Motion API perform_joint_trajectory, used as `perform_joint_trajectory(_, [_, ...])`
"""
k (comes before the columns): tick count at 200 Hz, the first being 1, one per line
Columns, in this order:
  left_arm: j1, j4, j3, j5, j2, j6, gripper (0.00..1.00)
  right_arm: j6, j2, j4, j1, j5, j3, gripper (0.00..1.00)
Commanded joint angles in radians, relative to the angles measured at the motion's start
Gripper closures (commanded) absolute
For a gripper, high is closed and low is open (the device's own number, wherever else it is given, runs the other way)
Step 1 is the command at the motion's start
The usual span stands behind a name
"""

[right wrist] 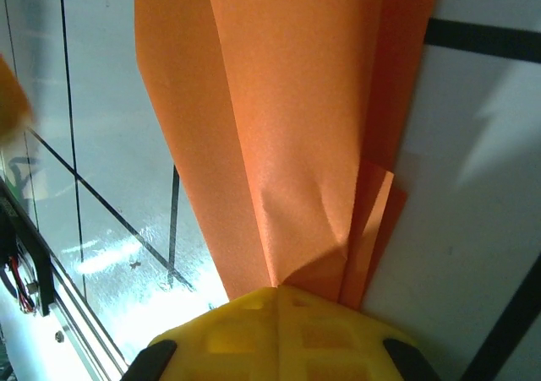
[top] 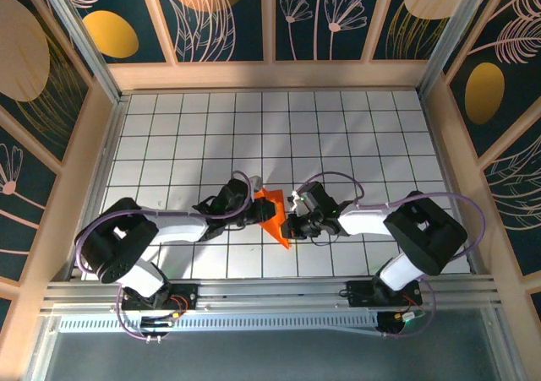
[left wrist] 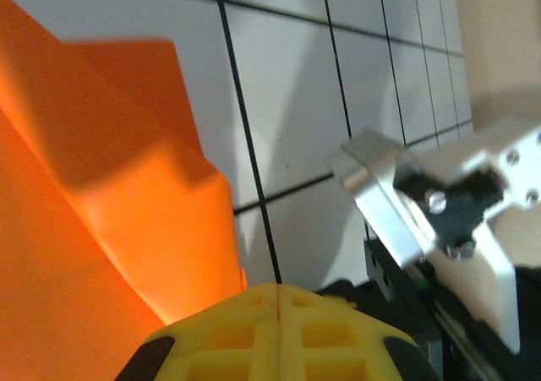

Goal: Fold a paper plane with a square sheet of paper (fold left side to right side)

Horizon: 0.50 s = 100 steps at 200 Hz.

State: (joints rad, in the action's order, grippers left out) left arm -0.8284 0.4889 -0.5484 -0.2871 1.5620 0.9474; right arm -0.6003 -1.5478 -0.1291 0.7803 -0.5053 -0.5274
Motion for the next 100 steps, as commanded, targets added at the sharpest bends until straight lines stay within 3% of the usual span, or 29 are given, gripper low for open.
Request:
perform_joint_trajectory(1, [-0.022,0.093,0.007,-0.015,0.039,0.037,1.00,0.036,-0.056,0.088,-0.002,0.056,0.047,1.00])
perform_joint_trajectory(100, [-0.031,0.064,-0.020,0.035,0.147,0.064,1.00,0.057,-0.071,0.135,-0.006,0.065,0.037,1.00])
